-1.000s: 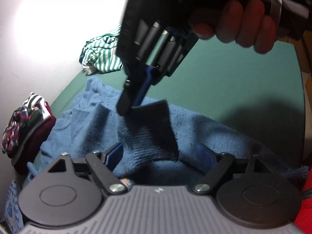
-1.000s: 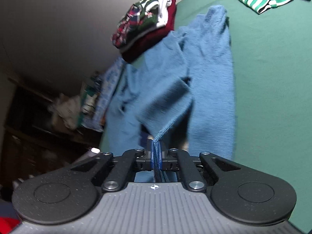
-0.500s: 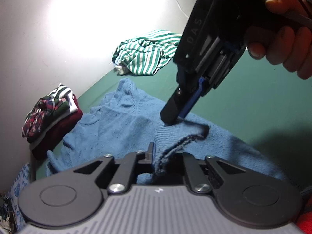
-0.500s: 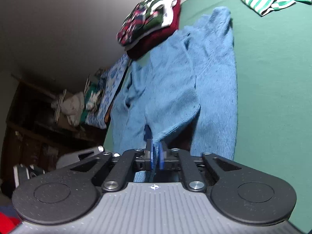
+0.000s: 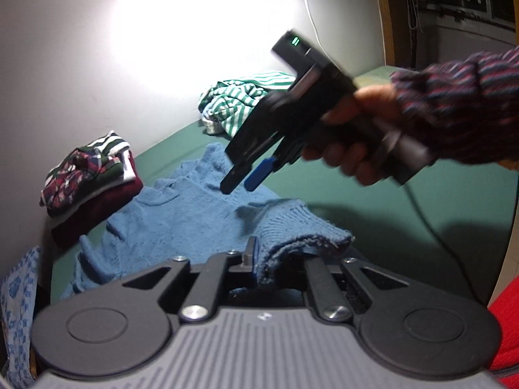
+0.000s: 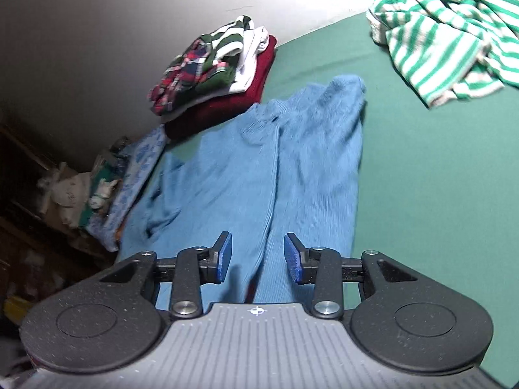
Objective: Fold clothes
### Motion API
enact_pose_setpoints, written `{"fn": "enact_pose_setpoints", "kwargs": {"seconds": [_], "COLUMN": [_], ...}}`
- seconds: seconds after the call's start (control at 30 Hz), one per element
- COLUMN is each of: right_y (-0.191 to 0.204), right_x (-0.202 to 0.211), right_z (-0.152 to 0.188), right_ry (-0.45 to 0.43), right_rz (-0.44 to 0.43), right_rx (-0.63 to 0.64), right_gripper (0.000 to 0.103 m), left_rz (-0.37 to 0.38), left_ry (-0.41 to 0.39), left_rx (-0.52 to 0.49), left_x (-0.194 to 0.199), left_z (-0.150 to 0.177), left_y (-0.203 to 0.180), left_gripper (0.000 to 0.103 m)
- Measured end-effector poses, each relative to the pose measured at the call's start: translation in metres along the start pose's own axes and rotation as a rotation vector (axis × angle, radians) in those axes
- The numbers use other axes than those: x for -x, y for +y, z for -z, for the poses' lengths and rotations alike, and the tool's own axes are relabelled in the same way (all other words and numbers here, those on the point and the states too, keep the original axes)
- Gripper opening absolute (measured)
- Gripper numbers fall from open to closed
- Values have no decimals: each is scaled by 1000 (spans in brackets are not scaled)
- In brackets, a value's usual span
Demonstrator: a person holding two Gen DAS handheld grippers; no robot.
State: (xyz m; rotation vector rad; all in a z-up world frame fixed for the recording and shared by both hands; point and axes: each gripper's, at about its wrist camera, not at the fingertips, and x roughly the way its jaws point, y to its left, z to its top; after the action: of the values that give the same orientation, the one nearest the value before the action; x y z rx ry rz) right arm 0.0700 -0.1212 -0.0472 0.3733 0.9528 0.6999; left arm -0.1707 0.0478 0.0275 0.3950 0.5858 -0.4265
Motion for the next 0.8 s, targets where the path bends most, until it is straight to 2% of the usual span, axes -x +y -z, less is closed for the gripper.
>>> {"fn": "enact_pose_setpoints", "kwargs": {"seconds": [0.07,0.2,0.27,0.33,0.4,0.8], "right_y": [5,21,26,32,38,52], "right_x": [-10,-32,-44,-54,-56,-22], "right_z": [-8,-16,-21,-24,-23,-14], "right_ry": [-17,2,29,54,57,-39], "right_rz": [16,134,182,215,251,319], "right_rx": [40,151,187,219,244,225], "right_gripper": [39,38,31,11,5,4], "left_rz": [-5,-9,-2,12,24,90], "left_ry": [0,8,18,25,26,-38], "left_rx": [15,36,42,42,40,25], "left_x": [4,8,7,5,4,32], "left_z": [0,2,5,8,9,7], "left_y": [3,7,6,4,2,18], "left_gripper": [7,7,7,7,7,7]}}
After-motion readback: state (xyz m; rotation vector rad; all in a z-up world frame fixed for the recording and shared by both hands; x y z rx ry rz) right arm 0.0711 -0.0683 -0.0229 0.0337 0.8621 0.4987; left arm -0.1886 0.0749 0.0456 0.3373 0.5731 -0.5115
